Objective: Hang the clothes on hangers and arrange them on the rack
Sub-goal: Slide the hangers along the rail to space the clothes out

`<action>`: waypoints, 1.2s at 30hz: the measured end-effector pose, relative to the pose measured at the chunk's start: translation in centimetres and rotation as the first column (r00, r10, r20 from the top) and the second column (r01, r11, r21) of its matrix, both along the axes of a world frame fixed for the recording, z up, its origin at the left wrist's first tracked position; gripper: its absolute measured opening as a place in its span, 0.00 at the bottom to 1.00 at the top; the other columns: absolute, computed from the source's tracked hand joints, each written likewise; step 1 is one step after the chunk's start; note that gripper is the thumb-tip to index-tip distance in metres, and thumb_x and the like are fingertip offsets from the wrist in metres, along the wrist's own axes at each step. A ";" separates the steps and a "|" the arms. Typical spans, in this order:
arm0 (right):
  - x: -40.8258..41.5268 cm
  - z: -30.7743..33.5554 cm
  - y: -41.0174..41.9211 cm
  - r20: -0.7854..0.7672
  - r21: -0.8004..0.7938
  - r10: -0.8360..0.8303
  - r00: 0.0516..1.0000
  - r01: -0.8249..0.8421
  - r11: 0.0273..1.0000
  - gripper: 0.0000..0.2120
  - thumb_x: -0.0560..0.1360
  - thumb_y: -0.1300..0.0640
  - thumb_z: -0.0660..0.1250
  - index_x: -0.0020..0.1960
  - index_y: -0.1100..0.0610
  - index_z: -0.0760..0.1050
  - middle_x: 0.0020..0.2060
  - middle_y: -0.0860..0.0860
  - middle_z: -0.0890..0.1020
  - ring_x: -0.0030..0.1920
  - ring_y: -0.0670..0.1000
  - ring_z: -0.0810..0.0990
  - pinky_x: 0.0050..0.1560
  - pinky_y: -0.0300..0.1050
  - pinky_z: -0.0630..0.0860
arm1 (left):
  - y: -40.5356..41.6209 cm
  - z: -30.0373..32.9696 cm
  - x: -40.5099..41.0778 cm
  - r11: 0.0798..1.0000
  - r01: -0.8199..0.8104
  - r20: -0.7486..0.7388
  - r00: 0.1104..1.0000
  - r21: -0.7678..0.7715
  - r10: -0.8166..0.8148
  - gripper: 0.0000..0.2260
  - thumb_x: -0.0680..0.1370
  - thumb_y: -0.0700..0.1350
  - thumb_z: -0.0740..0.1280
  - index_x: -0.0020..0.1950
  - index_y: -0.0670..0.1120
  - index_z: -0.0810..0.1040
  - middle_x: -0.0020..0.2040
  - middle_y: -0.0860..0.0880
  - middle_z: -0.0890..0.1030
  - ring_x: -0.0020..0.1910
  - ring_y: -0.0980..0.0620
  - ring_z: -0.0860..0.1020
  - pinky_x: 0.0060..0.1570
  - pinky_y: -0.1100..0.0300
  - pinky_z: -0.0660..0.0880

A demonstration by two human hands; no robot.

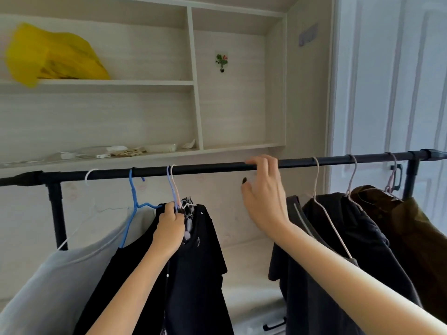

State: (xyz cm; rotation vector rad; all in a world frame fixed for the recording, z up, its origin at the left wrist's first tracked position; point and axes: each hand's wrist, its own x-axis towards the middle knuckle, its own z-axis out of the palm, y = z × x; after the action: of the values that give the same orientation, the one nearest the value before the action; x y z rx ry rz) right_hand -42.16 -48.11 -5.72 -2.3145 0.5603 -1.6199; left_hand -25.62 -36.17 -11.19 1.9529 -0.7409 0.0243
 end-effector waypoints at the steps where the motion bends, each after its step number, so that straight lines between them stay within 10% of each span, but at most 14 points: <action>1: 1.0 -0.1 1.0 -0.072 0.097 0.119 0.990 -0.112 0.989 0.16 0.75 0.61 0.63 0.63 0.55 0.68 0.61 0.50 0.69 0.57 0.51 0.72 0.48 0.41 0.71 | 0.0 0.3 -0.2 0.999 0.023 -0.034 0.999 -0.024 -0.024 0.12 0.82 0.43 0.52 0.64 0.47 0.67 0.44 0.45 0.71 0.33 0.50 0.70 0.33 0.57 0.67; 5: 5.4 -1.4 4.9 -0.261 0.668 0.566 0.782 -0.276 0.691 0.11 0.78 0.50 0.61 0.52 0.58 0.74 0.39 0.51 0.76 0.39 0.49 0.75 0.40 0.43 0.71 | 0.6 1.4 -0.5 0.990 0.084 -0.182 0.978 -0.110 -0.103 0.11 0.81 0.42 0.54 0.62 0.45 0.69 0.40 0.50 0.75 0.36 0.53 0.74 0.37 0.59 0.71; 12: 8.5 -3.9 7.6 -0.120 0.872 0.676 0.727 -0.249 0.422 0.15 0.78 0.44 0.60 0.39 0.53 0.73 0.34 0.51 0.80 0.38 0.50 0.79 0.39 0.42 0.75 | 4.5 2.1 -0.5 0.987 0.159 -0.147 0.976 -0.033 -0.162 0.13 0.82 0.44 0.53 0.62 0.54 0.72 0.55 0.51 0.78 0.57 0.50 0.76 0.61 0.53 0.72; 15: 8.8 -3.7 7.9 -0.059 0.896 0.686 0.725 -0.264 0.356 0.12 0.79 0.53 0.58 0.39 0.55 0.71 0.28 0.51 0.75 0.27 0.48 0.75 0.34 0.41 0.73 | 4.6 1.7 -0.4 0.990 0.139 -0.113 0.984 -0.027 -0.141 0.12 0.82 0.44 0.54 0.61 0.53 0.72 0.55 0.49 0.79 0.53 0.51 0.78 0.54 0.57 0.74; 18: 8.8 -3.6 7.8 0.015 0.894 0.621 0.784 -0.289 0.342 0.11 0.78 0.59 0.58 0.38 0.56 0.71 0.26 0.51 0.72 0.19 0.46 0.70 0.29 0.40 0.72 | 4.2 1.4 -0.6 0.990 0.135 -0.111 0.984 -0.048 -0.140 0.11 0.82 0.44 0.53 0.58 0.53 0.72 0.49 0.47 0.81 0.45 0.52 0.80 0.48 0.57 0.76; 28: 8.5 -3.1 8.1 0.022 0.900 0.552 0.834 -0.257 0.352 0.05 0.77 0.54 0.62 0.44 0.54 0.72 0.41 0.54 0.76 0.39 0.54 0.75 0.28 0.40 0.71 | 2.5 0.6 -1.0 0.981 0.129 -0.138 0.979 -0.142 -0.149 0.09 0.81 0.46 0.56 0.59 0.54 0.71 0.48 0.51 0.79 0.46 0.54 0.78 0.45 0.55 0.76; 36: 7.4 -3.8 6.2 0.029 0.895 0.475 0.880 -0.234 0.379 0.12 0.76 0.61 0.57 0.35 0.57 0.71 0.35 0.56 0.76 0.26 0.51 0.69 0.23 0.38 0.66 | 1.7 -0.1 -1.4 0.981 0.111 -0.149 0.980 -0.160 -0.135 0.11 0.81 0.48 0.56 0.62 0.55 0.70 0.50 0.51 0.79 0.49 0.53 0.78 0.50 0.54 0.74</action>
State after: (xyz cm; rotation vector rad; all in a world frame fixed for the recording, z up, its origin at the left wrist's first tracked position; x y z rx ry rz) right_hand -34.76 -41.89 -9.54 -1.6019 0.6647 -0.5486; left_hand -27.03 -34.44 -11.32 1.7395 -0.7311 -0.1460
